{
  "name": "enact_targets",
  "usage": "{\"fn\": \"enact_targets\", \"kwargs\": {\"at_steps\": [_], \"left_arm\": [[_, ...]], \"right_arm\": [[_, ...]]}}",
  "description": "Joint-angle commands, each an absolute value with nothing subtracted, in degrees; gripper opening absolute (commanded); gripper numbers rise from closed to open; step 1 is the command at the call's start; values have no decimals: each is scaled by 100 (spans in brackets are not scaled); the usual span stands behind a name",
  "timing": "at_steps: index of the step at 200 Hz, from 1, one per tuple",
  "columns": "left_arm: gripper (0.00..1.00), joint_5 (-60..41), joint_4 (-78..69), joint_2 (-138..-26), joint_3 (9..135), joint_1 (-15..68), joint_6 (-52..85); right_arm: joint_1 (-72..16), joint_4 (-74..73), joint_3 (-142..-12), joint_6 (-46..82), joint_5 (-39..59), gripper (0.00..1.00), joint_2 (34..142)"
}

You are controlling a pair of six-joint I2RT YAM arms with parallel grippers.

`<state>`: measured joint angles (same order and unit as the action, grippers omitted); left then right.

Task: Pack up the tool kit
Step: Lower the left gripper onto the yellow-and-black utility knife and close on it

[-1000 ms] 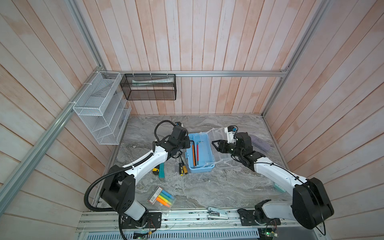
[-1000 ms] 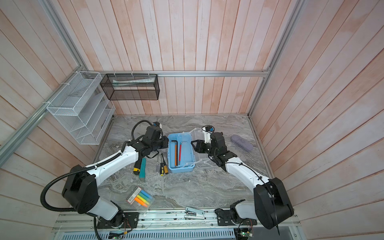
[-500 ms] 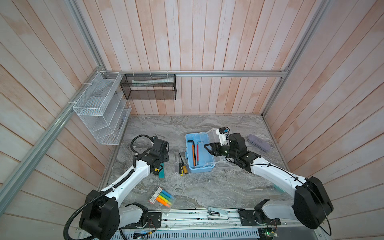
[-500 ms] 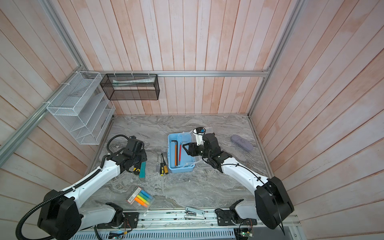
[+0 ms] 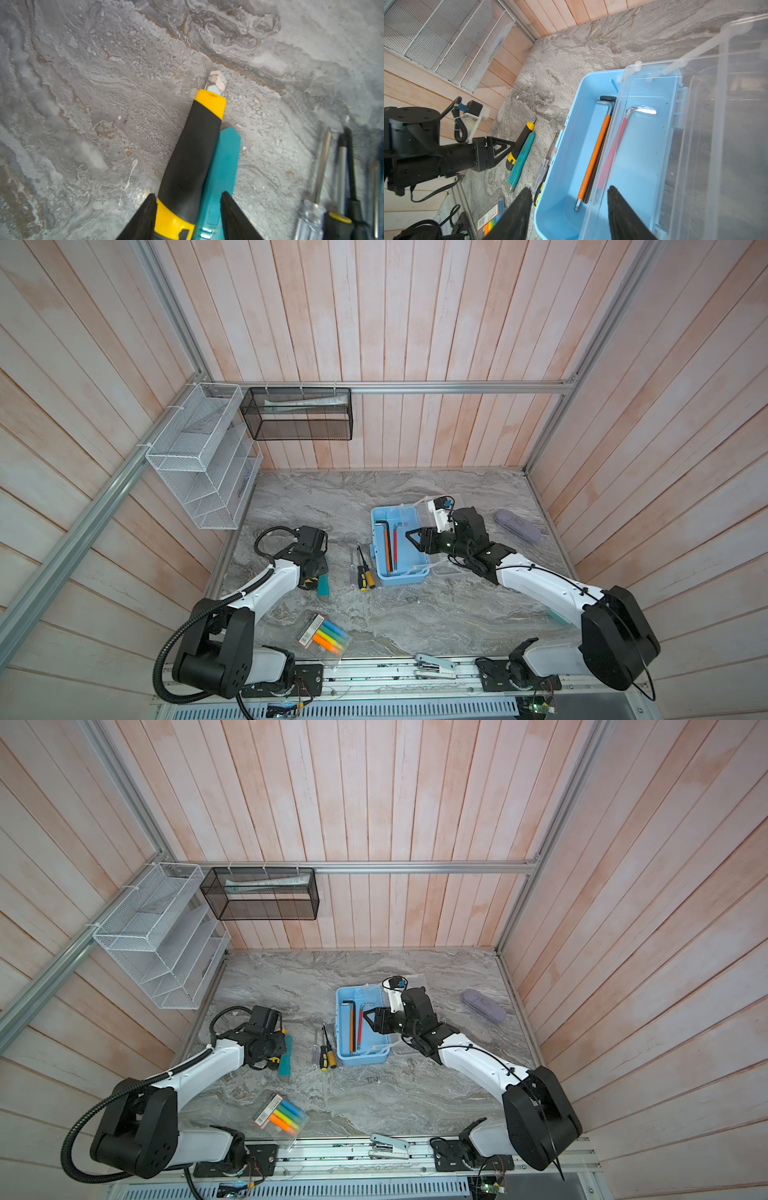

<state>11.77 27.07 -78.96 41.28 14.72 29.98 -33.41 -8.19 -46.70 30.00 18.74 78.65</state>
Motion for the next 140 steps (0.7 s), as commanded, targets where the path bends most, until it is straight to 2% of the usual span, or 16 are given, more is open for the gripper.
{"fn": "enact_targets", "kwargs": {"at_steps": [1,140], "left_arm": [[52,1107,2505,-8012,4120,1407,3033],[50,792,2435,-8807,4456,1233,2945]], "right_arm": [[-3368,-914,-4588,2997,1842,58,7945],[-3269,-1031,-4561,2936,1860,58,8119]]}}
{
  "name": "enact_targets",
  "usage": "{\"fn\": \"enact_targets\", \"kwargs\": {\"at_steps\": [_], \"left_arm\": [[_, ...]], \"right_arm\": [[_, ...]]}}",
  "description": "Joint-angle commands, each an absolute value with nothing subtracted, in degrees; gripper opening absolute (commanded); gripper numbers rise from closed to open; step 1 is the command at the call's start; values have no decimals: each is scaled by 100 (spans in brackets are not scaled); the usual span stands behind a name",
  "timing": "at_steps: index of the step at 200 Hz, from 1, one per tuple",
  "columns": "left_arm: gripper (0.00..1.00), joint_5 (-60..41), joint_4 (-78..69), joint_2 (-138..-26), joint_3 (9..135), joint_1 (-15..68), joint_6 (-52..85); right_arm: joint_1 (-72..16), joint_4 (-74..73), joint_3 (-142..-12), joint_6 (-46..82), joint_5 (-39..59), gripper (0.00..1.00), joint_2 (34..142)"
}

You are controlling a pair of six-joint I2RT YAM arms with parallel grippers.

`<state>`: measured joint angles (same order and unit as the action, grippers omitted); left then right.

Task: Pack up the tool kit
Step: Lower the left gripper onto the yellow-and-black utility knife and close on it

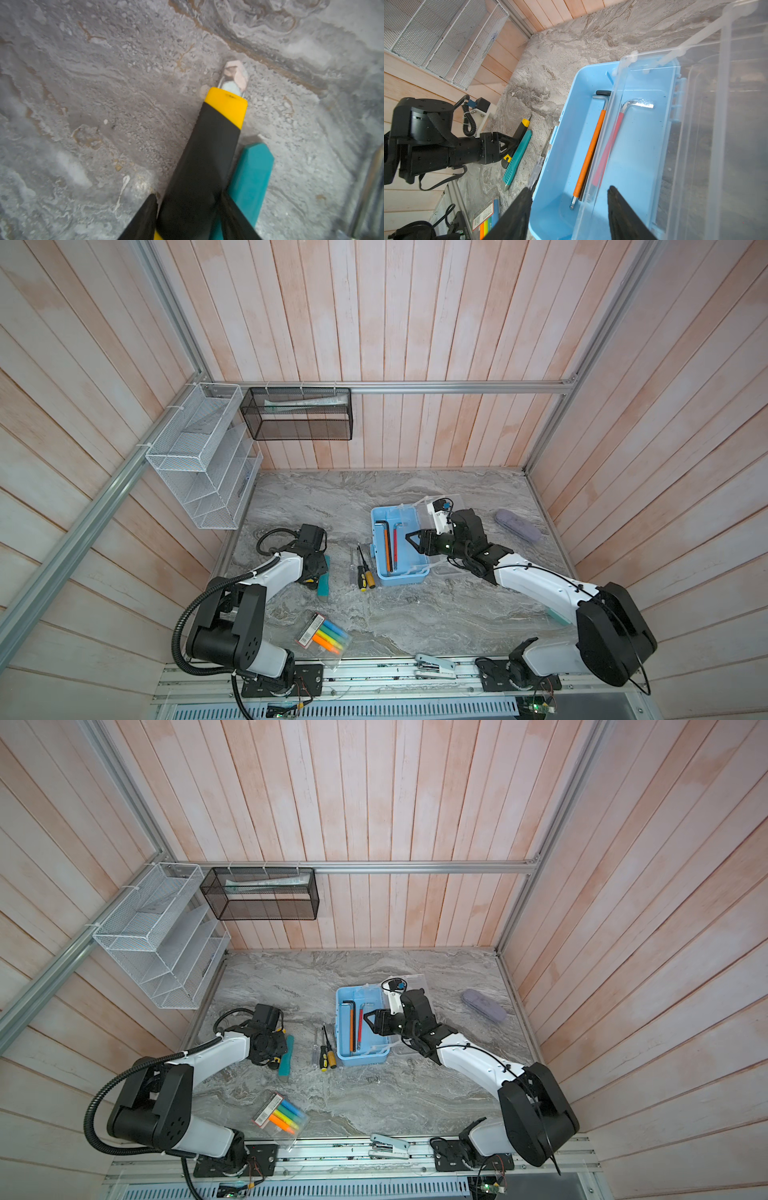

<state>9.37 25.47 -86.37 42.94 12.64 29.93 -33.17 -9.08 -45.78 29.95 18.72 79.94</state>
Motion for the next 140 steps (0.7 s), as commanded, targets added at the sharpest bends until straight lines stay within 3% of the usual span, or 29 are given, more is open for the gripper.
{"fn": "enact_targets", "kwargs": {"at_steps": [1,116,140], "left_arm": [[50,787,2435,-8815,4460,1236,2949],[49,643,2339,-9391,4823,1238,2756],[44,491,2281,-9474,4842,1238,2728]], "right_arm": [[-3265,-1030,-4562,2936,1862,58,8120],[-3069,-1063,-4610,2900,1907,58,8284],[-3055,-1136,-4536,2943,1916,58,8288]]}}
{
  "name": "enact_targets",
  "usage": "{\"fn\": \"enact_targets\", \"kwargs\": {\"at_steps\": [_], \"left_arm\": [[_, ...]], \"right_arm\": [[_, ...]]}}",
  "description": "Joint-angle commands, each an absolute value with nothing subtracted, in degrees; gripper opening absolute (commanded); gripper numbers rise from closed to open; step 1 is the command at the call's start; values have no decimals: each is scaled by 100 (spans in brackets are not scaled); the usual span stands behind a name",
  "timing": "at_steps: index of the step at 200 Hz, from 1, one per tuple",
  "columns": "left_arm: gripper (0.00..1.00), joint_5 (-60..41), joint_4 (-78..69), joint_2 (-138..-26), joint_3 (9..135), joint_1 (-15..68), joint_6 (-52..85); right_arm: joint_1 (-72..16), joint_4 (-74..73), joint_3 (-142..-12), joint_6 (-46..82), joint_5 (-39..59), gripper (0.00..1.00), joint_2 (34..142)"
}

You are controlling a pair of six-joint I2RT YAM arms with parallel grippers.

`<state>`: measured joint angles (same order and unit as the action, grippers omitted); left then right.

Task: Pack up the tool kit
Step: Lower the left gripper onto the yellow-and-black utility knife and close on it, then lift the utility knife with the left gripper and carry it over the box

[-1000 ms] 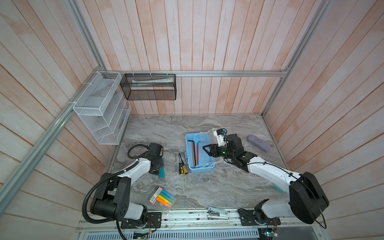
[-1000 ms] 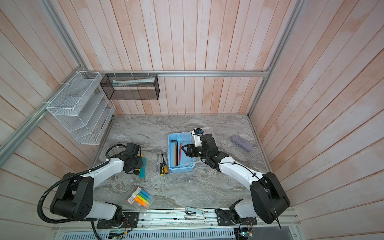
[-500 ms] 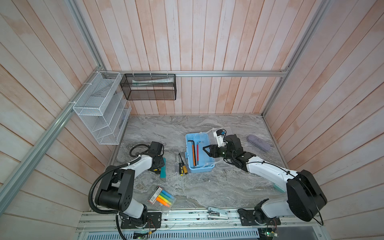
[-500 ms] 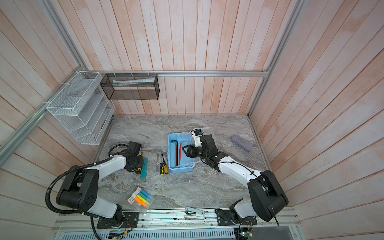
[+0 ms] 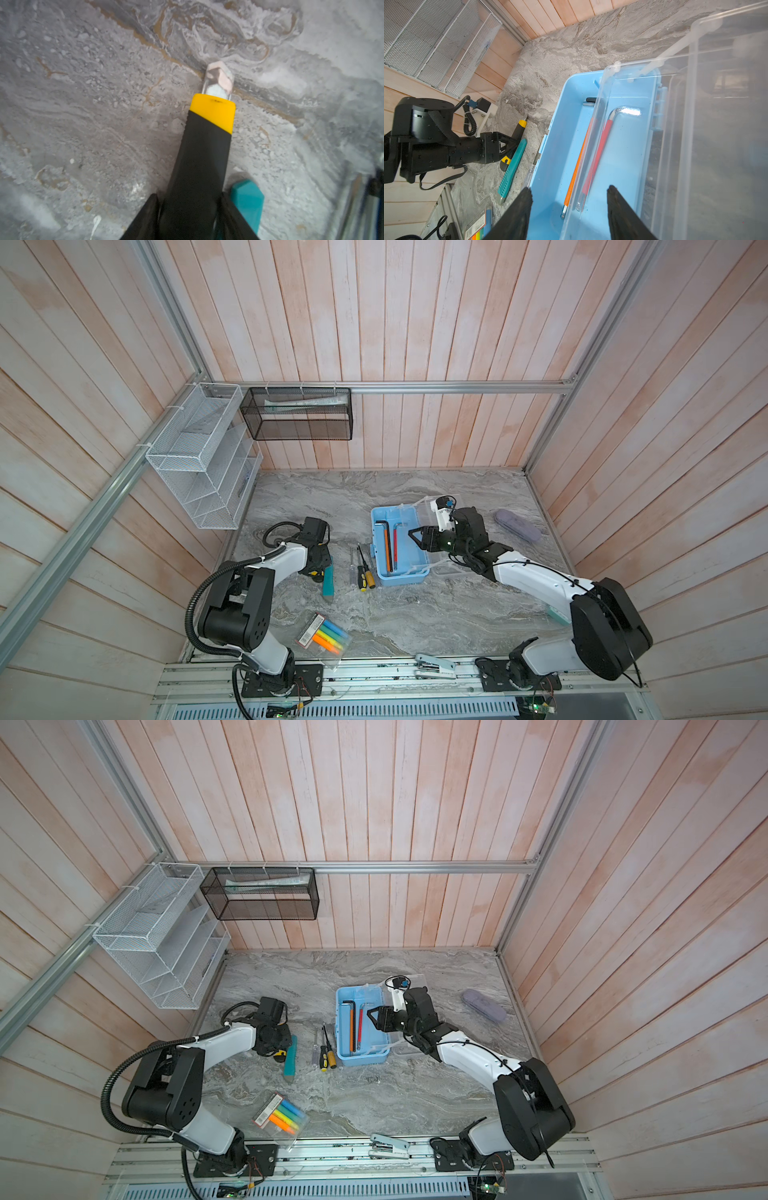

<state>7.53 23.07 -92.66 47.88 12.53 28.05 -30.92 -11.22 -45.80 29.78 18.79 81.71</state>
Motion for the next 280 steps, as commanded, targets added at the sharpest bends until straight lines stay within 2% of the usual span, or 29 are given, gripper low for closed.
{"fn": "enact_targets", "kwargs": {"at_steps": [1,49,76,111,165,218,280], "left_arm": [[44,487,2279,-9479,4842,1239,2731],[34,397,2252,-9567,4835,1239,2724],[25,393,2271,-9465,4816,1235,2735],[20,352,2375,-9177,4876,1238,2745],[19,352,2649,-8604,5091,1239,2712],[16,-91,2380,-7982,5075,1335,2947],[16,-483,1664,-8002,5362,2478,3797]], "right_arm": [[-3058,-1136,-4535,2944,1920,58,8288],[-3051,-1227,-4380,3014,1945,58,8218],[-3057,-1225,-4364,3023,1943,57,8217],[-3044,-1245,-4412,3041,2002,57,8253],[-2986,-1246,-4512,3063,2063,57,8270],[-2838,-1230,-4456,3144,2129,57,8031],[-2600,-959,-4389,3081,1960,57,7432]]}}
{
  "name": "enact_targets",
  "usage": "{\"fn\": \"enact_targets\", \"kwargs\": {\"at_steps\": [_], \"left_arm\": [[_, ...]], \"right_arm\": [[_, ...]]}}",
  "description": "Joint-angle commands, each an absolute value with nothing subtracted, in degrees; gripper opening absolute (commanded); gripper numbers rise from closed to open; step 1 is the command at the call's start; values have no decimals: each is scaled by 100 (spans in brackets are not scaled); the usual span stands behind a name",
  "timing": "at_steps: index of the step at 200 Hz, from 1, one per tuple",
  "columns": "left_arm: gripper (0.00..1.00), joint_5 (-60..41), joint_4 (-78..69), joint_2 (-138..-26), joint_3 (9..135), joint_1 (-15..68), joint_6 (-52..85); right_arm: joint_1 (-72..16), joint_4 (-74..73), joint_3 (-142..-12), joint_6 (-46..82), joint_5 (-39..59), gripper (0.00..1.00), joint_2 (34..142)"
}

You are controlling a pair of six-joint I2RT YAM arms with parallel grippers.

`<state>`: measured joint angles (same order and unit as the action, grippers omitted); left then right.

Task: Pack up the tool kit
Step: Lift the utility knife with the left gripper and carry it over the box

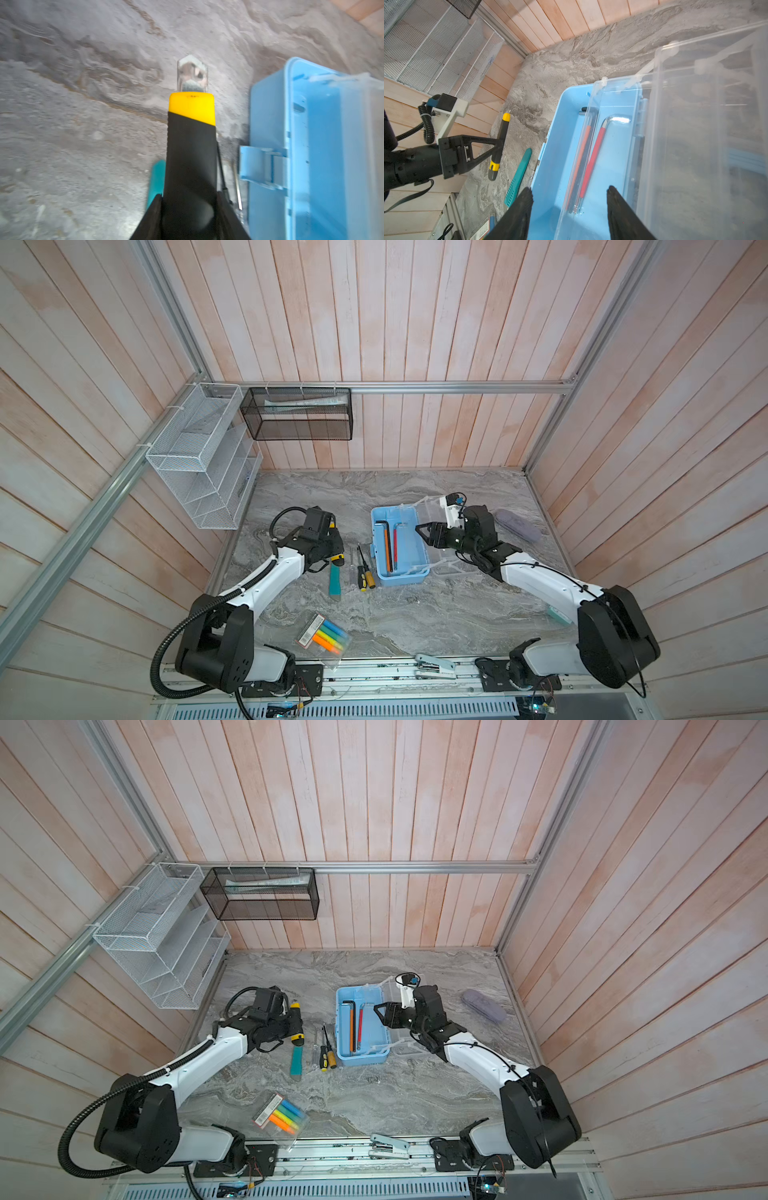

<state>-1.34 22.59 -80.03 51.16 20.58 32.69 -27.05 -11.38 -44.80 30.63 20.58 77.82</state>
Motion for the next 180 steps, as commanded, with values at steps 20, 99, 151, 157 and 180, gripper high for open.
{"fn": "enact_targets", "kwargs": {"at_steps": [20,99,151,157,180], "left_arm": [[16,-446,1325,-8128,5574,2990,4099],[16,-840,507,-9502,6896,4005,4515],[17,-864,496,-10403,7473,4244,4788],[17,-853,495,-10466,7491,4258,4860],[18,-888,461,-10700,7610,4309,5053]], "right_arm": [[-2496,-906,-4304,3092,1942,57,7207],[-2305,-861,-4010,3085,1895,57,6678],[-2167,-937,-3842,3111,1986,57,6526],[-2152,-939,-3829,3103,1998,57,6501],[-2083,-958,-3747,3094,2067,57,6442]]}}
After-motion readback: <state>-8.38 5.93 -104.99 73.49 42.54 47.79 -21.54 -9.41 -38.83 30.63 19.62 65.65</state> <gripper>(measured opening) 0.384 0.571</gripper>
